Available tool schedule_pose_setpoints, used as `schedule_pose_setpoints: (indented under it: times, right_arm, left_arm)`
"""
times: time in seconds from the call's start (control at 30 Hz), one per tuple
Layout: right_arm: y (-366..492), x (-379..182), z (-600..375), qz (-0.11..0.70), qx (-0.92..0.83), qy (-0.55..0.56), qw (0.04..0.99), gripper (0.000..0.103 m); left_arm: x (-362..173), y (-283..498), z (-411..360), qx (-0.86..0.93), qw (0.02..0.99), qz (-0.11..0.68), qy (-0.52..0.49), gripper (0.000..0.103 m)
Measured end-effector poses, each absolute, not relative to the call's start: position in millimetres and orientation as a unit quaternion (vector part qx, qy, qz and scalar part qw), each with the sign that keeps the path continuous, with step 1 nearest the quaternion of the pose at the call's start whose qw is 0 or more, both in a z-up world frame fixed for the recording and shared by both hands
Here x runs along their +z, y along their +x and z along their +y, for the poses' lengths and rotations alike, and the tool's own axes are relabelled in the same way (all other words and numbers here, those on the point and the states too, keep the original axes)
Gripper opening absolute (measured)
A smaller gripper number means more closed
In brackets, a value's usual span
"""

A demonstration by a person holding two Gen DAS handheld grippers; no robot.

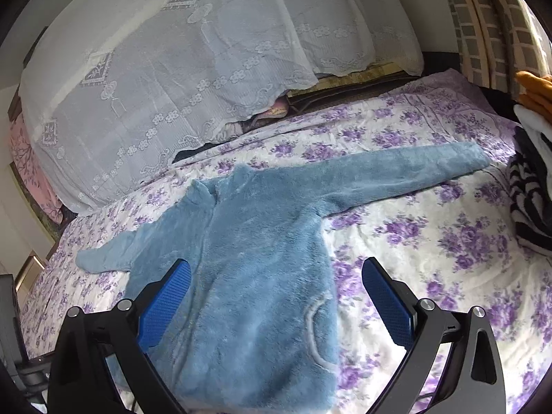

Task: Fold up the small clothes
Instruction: 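Reach the right tool to the jacket's sleeve cuff and grasp it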

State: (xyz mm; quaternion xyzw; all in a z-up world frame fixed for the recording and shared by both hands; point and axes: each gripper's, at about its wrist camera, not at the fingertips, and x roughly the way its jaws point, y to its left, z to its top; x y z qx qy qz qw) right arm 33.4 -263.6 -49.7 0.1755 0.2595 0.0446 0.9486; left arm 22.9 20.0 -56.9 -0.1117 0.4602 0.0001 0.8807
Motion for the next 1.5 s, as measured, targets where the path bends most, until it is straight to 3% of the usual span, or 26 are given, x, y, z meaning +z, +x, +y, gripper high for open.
schedule_pose_setpoints:
  times: [0.23,0.43,0.63,0.77,1.07,1.17,1.23,1.33,1.5]
  right_arm:
    - [52.5,-63.3,-233.3,0.24,0.11,0.183,0.947,0.1]
    - [58.2,-71.6,-228.1,0.284,0.171,0.173,0.927,0.1]
    - [81.6,-53.6,-299.0,0.289,0.051,0.176,0.94,0.1]
    - [115.1,-55.1,-378.3,0.298,-0.04,0.238,0.923,0.1]
    - [141.3,-73.6,-467.6,0.29,-0.162,0.286,0.899,0.099]
    - [151.3,-88.0,-485.8,0.304,-0.177,0.305,0.885,0.088]
    - [159.5,-103.9,-495.3,0.319,-0.176,0.33,0.871,0.068]
    - [167.0,-125.2,-509.3,0.328,-0.17,0.368,0.853,0.052]
    - [182.5,-128.9,-522.4,0.313,-0.183,0.385,0.849,0.051]
  left_arm:
    - [-58.4,24.9,29.8,0.013,0.882,0.459,-0.107,0.099]
    - [-63.9,28.6,36.4,0.015,0.878,0.465,-0.11,0.099]
    - [-55.4,41.0,43.7,0.048,0.889,0.45,-0.068,0.099]
    - [-44.8,65.8,40.4,0.052,0.891,0.449,-0.045,0.099]
    - [-17.3,155.7,-54.5,-0.016,0.892,0.45,0.025,0.099]
    - [-24.7,177.4,-90.3,-0.021,0.894,0.444,0.05,0.099]
    - [-38.7,192.5,-110.1,-0.017,0.889,0.455,0.051,0.099]
    - [-65.7,212.0,-131.4,-0.021,0.874,0.483,0.05,0.099]
    - [-101.0,220.2,-146.1,-0.011,0.869,0.488,0.079,0.099]
